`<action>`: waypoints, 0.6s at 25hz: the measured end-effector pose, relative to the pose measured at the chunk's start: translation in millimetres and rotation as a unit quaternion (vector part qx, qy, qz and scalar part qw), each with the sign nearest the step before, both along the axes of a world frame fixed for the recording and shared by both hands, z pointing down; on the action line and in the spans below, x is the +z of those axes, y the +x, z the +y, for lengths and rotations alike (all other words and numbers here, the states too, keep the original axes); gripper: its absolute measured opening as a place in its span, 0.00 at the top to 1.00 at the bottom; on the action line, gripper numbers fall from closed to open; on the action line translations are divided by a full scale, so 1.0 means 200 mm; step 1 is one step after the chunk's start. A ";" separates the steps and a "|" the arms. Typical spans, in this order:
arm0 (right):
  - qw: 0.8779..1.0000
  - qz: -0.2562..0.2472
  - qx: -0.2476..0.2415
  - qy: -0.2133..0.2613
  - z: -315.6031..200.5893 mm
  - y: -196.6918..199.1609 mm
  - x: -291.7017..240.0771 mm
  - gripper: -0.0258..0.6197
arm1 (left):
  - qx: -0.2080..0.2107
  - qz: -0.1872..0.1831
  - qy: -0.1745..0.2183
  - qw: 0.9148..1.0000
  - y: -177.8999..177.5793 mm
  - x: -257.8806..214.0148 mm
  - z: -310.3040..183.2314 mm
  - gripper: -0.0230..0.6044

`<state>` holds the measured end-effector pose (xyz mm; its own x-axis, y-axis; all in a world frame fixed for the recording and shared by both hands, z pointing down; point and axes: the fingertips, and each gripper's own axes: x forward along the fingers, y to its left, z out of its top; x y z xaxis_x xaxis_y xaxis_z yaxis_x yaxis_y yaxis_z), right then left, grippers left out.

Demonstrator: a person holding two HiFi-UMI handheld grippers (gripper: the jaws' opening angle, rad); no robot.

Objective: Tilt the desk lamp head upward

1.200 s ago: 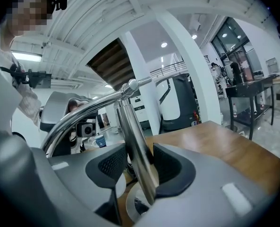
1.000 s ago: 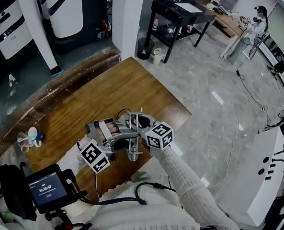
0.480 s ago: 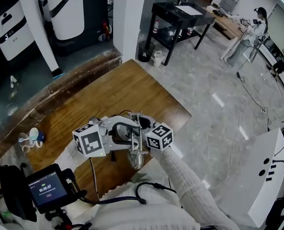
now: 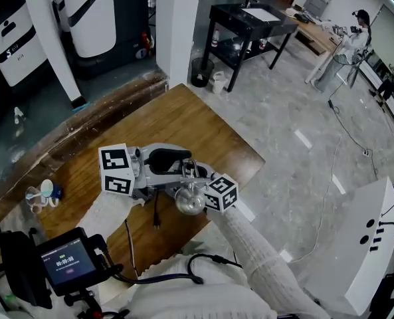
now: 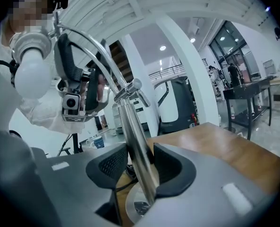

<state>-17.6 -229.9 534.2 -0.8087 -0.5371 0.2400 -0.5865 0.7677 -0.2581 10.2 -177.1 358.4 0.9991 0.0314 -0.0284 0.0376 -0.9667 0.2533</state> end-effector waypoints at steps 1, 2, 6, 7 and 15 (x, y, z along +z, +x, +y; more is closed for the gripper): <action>1.000 0.000 0.000 0.000 0.00 -0.01 0.00 0.72 | -0.005 0.008 -0.023 1.000 0.00 -0.02 -0.03 0.60; 1.000 0.001 -0.001 0.001 0.01 -0.01 0.00 0.72 | -0.009 0.012 -0.038 0.999 -0.01 -0.02 -0.04 0.60; 1.000 0.002 -0.002 -0.001 0.01 -0.01 -0.01 0.72 | -0.027 0.020 -0.078 0.996 -0.01 -0.04 -0.09 0.60; 1.000 0.001 -0.002 -0.002 0.01 -0.01 -0.01 0.72 | -0.033 0.024 -0.089 0.995 -0.01 -0.04 -0.10 0.60; 1.000 0.005 -0.004 -0.007 0.01 -0.02 -0.02 0.72 | -0.066 0.046 -0.169 0.982 -0.03 -0.06 -0.21 0.59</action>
